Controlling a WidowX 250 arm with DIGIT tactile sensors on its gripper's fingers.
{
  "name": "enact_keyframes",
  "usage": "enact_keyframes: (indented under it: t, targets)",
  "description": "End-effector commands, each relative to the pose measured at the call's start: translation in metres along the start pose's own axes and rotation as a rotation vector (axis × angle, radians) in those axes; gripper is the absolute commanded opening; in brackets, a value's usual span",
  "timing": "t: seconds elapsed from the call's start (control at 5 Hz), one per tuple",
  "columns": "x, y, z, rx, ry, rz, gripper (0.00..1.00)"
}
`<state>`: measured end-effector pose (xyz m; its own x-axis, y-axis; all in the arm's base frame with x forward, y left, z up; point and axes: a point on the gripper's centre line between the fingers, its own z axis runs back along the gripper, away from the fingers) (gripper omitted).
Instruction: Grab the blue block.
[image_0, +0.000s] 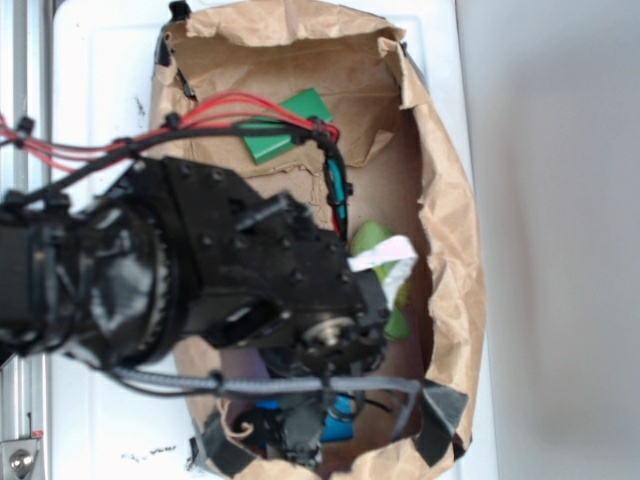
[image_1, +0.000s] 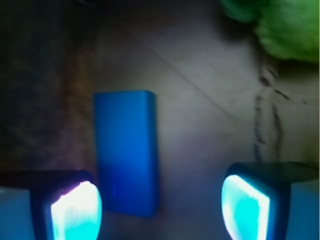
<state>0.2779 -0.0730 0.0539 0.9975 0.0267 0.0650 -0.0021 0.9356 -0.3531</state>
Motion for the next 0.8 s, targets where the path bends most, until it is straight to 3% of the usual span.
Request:
enact_keyframes:
  t: [0.0, 0.2, 0.4, 0.6]
  targets:
    - [-0.009, -0.021, -0.023, 0.176, -0.063, -0.128, 1.0]
    - [-0.015, -0.024, -0.034, 0.191, -0.018, -0.14, 1.0]
    - [-0.014, -0.019, -0.033, 0.166, 0.006, -0.124, 1.0]
    - [-0.009, -0.016, -0.023, 0.048, 0.066, -0.073, 1.0]
